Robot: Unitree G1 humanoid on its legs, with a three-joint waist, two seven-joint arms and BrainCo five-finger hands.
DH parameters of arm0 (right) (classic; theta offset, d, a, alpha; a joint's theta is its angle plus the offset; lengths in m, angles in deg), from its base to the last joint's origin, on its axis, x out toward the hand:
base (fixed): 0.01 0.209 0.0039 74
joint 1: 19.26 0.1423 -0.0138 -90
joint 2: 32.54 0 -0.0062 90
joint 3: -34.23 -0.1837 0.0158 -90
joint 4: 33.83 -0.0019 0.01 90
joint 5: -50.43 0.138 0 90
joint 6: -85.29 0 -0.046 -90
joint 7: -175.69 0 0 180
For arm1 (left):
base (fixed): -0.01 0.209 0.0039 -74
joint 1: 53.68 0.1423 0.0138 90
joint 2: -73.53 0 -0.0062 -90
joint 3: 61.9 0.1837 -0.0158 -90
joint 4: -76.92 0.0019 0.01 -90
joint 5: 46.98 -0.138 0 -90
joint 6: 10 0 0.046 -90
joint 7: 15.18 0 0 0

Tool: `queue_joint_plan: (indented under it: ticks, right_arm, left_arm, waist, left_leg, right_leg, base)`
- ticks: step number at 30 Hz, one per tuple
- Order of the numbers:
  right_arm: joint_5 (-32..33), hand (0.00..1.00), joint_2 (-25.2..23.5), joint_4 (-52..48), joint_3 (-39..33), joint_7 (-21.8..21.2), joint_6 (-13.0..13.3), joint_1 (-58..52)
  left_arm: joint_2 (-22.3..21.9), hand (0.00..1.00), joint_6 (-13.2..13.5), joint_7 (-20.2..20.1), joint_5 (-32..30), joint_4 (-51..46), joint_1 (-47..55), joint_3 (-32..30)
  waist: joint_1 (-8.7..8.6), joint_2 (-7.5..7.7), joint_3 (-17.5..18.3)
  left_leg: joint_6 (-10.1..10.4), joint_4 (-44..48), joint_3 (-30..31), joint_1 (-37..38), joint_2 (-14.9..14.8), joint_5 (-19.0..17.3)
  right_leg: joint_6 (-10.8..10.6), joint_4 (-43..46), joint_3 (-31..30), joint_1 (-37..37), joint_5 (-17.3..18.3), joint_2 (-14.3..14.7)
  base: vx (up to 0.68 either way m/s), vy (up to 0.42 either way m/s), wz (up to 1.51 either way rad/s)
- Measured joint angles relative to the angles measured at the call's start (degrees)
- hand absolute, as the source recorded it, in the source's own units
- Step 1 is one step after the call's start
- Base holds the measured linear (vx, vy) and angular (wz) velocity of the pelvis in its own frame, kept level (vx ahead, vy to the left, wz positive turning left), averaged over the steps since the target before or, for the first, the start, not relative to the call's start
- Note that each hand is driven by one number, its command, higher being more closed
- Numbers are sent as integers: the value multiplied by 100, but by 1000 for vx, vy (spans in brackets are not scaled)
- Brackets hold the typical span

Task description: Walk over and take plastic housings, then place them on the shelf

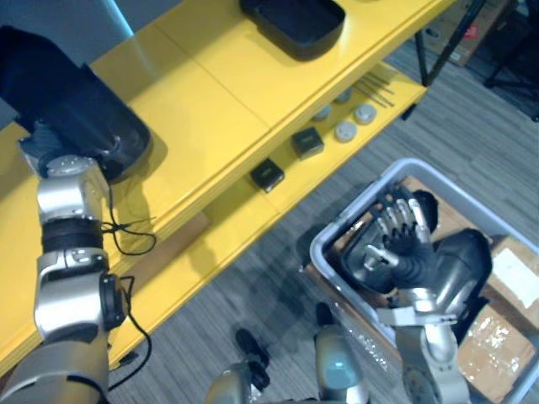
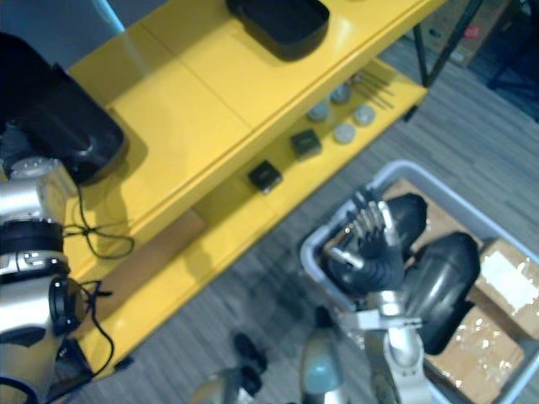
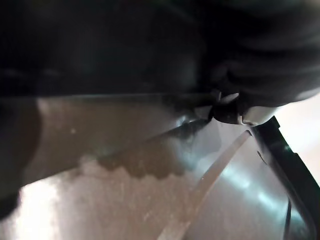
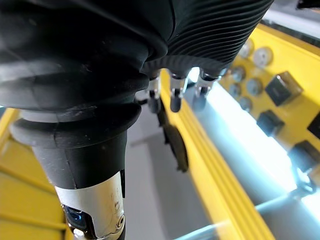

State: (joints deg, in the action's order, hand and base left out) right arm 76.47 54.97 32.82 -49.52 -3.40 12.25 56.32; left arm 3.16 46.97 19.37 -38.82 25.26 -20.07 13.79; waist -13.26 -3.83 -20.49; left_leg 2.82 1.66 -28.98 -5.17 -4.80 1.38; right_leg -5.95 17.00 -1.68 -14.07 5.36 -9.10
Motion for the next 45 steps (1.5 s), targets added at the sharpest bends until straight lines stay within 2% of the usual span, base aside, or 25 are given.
queue_joint_plan:
  ticks: [4, 6, 12, 16, 24, 25, 32, 36, 38, 41, 45]
  right_arm:
    - [27, 0, 9, -2, 75, 37, -163, -3]
    - [27, 0, 37, -3, 73, 38, -195, -4]
    - [66, 0, 108, -9, 48, 27, -208, -20]
    - [423, 0, 146, -9, 4, -4, -205, -23]
    - [585, 0, 165, -16, -126, -93, -205, 20]
    - [586, 0, 166, -23, -125, -93, -206, 34]
    - [642, 0, 217, -36, -204, -96, -221, 241]
    - [650, 0, 243, -44, -287, -106, -222, 256]
    - [652, 0, 244, -46, -315, -117, -222, 255]
    - [679, 0, 254, -50, -357, -125, -222, 253]
    - [686, 0, 271, -62, -397, -227, -215, 224]
  left_arm:
    - [-2, 100, -65, -440, -31, 107, -44, 413]
    - [-9, 100, -186, -607, -36, 123, -44, 529]
    - [-10, 100, -377, -729, -20, 290, -50, 664]
    - [-10, 100, -446, -680, 62, 457, -52, 632]
    - [-9, 100, -441, -206, 329, 459, -96, 525]
    - [-10, 0, -441, -169, 329, 460, -148, 460]
    - [-15, 0, -422, -19, 541, 467, -226, 371]
    - [-16, 0, -322, 344, 566, 470, -228, 370]
    - [-16, 0, -254, 521, 773, 473, -234, 367]
    - [-16, 0, -111, 766, 999, 509, -265, 283]
    - [-19, 0, 300, 1123, 1217, 581, -264, 76]
  waist:
    - [1, -7, -40]
    - [-1, -7, -40]
    - [-21, -31, -107]
    - [-1, -41, -119]
    - [3, -30, -156]
    - [4, -27, -170]
    - [-2, -18, -292]
    - [0, -18, -292]
    - [-15, -18, -292]
    - [-16, -18, -292]
    - [-32, -18, -292]
  left_leg:
    - [0, 12, -1, 2, -1, 0]
    - [0, 19, -34, -18, -1, 0]
    - [-2, 86, -159, -76, -8, -1]
    - [-7, 94, -205, -95, -14, -6]
    - [-20, 118, -236, -170, -12, -12]
    - [-20, 130, -234, -199, -11, -11]
    - [-21, 148, -237, -190, -8, -10]
    - [-22, 147, -280, -195, 42, -11]
    - [-24, 149, -287, -178, 47, -12]
    - [-26, 175, -301, -196, 58, -13]
    - [-32, 191, -311, -183, 62, -18]
  right_leg:
    - [-4, 39, -4, -16, 10, -1]
    - [-8, 73, -37, -78, 15, 1]
    - [-11, 183, -159, -223, 16, 7]
    - [-12, 230, -181, -280, 16, 8]
    - [-14, 271, -215, -376, 14, 6]
    - [-14, 281, -215, -410, 14, 4]
    - [-17, 314, -229, -416, 19, 2]
    - [-48, 459, -307, -513, 87, -31]
    - [-46, 497, -317, -516, 101, -36]
    - [-41, 579, -334, -578, 126, -53]
    - [-40, 614, -343, -578, 128, -64]
  base:
    - [0, 0, 0]
    - [2, -19, -7]
    - [-5, -14, -8]
    - [0, 0, 0]
    - [12, -7, -1]
    - [31, -17, 0]
    - [14, -7, 0]
    - [16, -9, -3]
    - [0, 0, 0]
    - [0, 0, 0]
    - [0, 0, 0]
